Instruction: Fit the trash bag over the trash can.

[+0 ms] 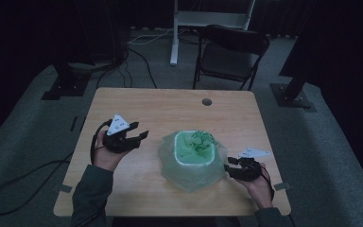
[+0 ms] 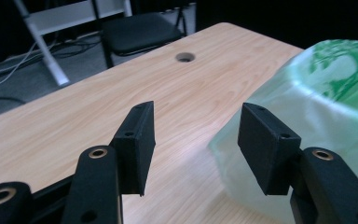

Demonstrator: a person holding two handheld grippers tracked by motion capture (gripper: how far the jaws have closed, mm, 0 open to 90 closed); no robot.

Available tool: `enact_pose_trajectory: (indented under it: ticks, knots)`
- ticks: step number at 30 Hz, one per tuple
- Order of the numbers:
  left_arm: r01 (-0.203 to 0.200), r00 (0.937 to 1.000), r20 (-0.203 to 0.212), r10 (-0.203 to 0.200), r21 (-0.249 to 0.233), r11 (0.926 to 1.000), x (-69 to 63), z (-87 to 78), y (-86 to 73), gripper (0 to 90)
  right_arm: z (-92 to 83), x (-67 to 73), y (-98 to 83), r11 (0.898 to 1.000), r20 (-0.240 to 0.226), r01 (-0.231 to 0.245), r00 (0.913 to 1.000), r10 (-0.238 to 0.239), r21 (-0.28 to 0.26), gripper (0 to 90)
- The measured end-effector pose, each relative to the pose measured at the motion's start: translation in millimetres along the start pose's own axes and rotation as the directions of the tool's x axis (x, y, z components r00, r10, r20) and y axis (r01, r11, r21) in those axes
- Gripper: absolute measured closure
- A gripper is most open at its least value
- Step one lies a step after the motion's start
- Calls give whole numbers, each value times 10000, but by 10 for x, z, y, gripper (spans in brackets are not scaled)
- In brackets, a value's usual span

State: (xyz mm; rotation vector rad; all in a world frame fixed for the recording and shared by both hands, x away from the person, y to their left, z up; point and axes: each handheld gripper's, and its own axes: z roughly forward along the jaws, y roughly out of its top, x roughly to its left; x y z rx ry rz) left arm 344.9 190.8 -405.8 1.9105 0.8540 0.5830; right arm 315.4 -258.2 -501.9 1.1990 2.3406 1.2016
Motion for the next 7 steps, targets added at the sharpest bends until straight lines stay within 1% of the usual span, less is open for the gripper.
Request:
enact_pose_trajectory:
  ticks: [3,5,7]
  knots:
    - [301,9992,-252,-300,48,9995,54,-48,-126,472,3,-2,-4,10000,-2,10,10000,-10,21,520]
    - [582,9972,-474,-579,56,9983,84,-71,-211,472,1,5,-2,10000,-2,-12,10000,12,22,520]
    - [854,9949,-545,-847,105,9963,114,-94,-291,472,0,6,-1,10000,-5,-12,10000,12,1,520]
